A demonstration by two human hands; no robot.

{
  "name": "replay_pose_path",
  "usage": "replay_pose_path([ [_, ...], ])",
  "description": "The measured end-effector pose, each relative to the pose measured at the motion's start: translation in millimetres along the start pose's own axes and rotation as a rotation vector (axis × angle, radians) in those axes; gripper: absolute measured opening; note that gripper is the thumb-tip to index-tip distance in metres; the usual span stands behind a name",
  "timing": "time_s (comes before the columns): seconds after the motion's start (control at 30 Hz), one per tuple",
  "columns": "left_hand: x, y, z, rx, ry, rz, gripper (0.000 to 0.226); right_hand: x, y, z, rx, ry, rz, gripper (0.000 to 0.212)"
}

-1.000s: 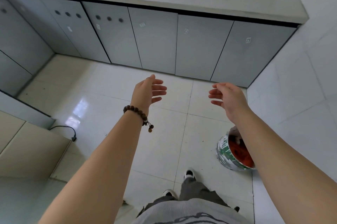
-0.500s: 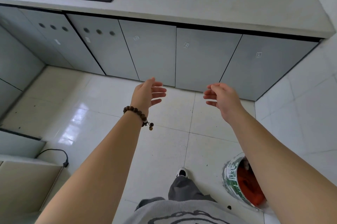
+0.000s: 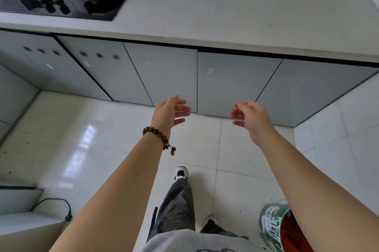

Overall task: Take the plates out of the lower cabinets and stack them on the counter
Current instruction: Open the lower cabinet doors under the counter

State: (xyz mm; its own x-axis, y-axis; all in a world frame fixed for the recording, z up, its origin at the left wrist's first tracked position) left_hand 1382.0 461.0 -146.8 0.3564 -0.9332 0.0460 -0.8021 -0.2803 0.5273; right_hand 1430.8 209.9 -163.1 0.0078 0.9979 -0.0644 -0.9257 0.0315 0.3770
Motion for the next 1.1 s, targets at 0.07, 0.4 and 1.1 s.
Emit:
replay_pose_path([
  [0.07, 4.1, -29.5, -9.0, -0.013, -0.014, 0.024, 0.031, 6.4, -25.2, 6.0, 0.005, -0.008, -0.031, 0.02],
  [0.4, 24.3, -163.6, -73.4, -0.046, -0.068, 0.138, 0.031, 53.1, -130.7, 50.8, 0.019, -0.042, -0.131, 0.02],
  [1.1, 122.6, -319.9, -53.9, -0.386, 0.491, 0.041, 0.026, 92.6, -296.8, 18.3, 0.408, -0.662, -0.106, 0.016],
])
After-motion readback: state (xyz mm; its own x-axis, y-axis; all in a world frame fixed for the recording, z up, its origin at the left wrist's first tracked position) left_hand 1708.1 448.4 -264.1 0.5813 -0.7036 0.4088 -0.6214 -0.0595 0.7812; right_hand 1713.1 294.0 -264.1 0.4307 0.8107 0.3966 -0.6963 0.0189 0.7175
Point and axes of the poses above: each hand's wrist, its own y-axis away from the middle knuckle, its own x-axis out of the palm, z = x × y, the point moved 7 cm from there along -y, towards the middle knuckle, and after that the axes turned 3 degrees about -x, right-handed, at the moved point
